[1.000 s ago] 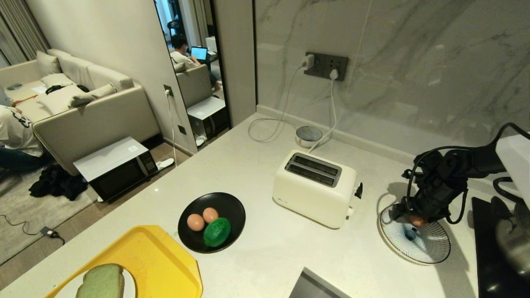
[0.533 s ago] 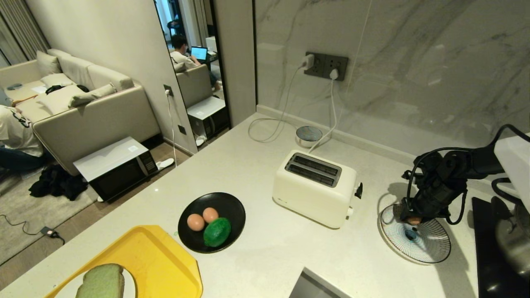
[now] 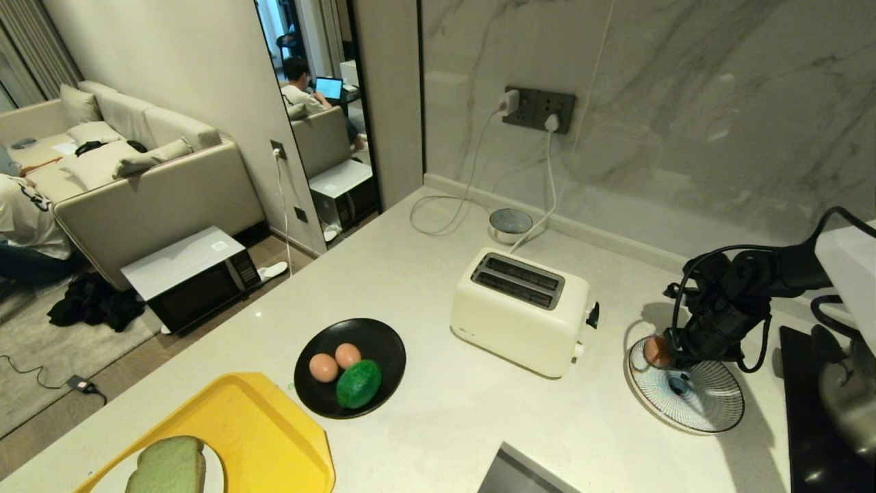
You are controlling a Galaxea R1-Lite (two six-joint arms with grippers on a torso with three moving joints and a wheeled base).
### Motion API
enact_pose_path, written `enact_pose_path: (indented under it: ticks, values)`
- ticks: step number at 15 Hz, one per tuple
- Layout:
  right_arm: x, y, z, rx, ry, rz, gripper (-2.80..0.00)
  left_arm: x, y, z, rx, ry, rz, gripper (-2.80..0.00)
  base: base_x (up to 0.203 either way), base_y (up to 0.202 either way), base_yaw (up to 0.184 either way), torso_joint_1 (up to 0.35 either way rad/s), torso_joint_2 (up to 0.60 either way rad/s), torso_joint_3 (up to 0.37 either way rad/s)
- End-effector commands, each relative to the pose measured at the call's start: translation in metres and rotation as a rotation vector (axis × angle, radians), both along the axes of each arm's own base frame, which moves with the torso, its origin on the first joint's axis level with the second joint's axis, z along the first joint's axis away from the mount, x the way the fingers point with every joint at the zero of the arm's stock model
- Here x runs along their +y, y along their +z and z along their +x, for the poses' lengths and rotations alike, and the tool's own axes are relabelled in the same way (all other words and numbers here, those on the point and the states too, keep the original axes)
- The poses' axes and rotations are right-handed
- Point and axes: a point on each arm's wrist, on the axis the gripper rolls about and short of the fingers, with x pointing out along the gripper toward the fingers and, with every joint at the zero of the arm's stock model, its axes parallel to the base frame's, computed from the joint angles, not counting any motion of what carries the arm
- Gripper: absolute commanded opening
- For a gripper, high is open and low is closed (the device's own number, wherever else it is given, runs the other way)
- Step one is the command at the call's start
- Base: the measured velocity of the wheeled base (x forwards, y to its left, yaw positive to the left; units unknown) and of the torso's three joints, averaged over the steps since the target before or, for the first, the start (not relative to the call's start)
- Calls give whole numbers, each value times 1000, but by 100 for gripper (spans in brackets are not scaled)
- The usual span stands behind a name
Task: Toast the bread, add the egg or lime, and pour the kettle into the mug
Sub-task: Pick up the egg
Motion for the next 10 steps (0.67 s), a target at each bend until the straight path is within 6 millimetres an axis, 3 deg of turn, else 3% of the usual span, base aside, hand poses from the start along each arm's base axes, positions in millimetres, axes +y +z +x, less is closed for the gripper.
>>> enact_pose_path:
  ticks: [1,6,10]
  values:
    - [0,2,-1,0,5,0,-280,0,0,0,-1,1,0,-280,0,0,0,0,0,0]
    - [-4,32,-15,-30,37,-20,-280,0,0,0,-1,1,1,-280,0,0,0,0,0,0]
    - [0,56,-37,-16,133,-42,-280,0,0,0,-1,1,0,-280,0,0,0,0,0,0]
